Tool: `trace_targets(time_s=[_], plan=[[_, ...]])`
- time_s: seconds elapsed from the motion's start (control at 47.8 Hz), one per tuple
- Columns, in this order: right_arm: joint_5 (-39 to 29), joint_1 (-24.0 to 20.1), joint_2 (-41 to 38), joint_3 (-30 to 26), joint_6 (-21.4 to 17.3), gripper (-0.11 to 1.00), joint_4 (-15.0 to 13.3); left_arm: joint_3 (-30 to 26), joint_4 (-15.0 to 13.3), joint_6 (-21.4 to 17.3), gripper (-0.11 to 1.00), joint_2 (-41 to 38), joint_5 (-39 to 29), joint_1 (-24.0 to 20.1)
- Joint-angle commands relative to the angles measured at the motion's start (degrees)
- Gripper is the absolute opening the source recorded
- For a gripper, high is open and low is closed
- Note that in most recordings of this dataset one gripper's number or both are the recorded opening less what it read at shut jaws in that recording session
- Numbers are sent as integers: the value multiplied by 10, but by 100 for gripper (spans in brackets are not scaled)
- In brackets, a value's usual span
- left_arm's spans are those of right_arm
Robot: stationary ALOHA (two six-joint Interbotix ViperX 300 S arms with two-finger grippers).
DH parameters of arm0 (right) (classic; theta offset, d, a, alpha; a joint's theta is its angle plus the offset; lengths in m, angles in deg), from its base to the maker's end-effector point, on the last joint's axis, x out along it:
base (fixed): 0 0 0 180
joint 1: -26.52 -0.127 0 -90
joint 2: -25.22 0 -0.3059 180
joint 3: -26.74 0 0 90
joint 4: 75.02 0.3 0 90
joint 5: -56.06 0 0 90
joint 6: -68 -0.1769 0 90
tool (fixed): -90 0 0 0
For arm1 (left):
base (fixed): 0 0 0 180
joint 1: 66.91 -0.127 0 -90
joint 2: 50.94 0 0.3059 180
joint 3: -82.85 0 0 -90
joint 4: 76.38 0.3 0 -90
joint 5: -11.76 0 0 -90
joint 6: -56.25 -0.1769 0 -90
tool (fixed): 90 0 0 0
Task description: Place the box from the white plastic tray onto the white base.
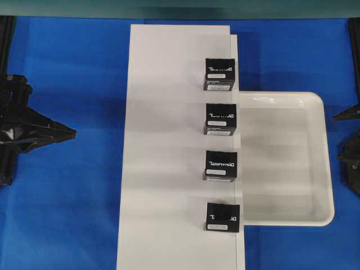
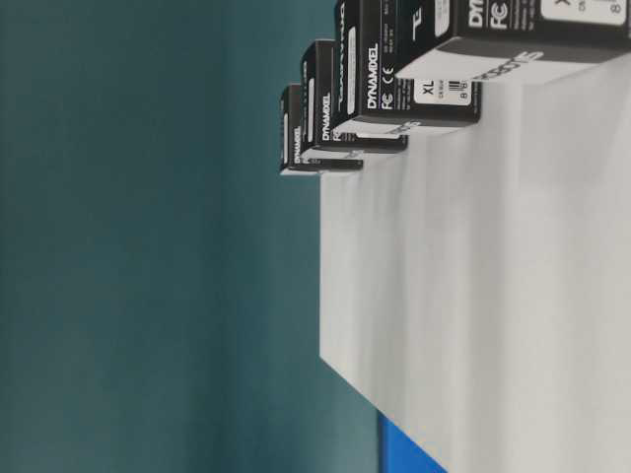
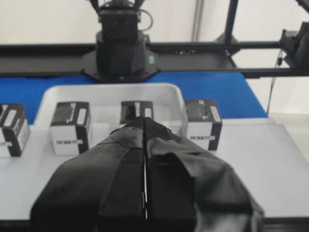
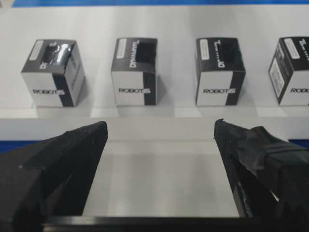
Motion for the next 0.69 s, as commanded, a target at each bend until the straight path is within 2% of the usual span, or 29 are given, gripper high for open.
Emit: trace_targets(time_s=[0.0, 0.565, 0.669], plan=[[2, 0, -2, -3, -2, 96, 2, -6, 2, 2, -5, -2, 6, 1], [-38, 1, 11, -6, -4, 96, 3, -7, 1, 3, -5, 2, 11, 1], [-35, 1, 10, -5, -18, 96, 4, -7, 2, 3, -5, 5, 11, 1]])
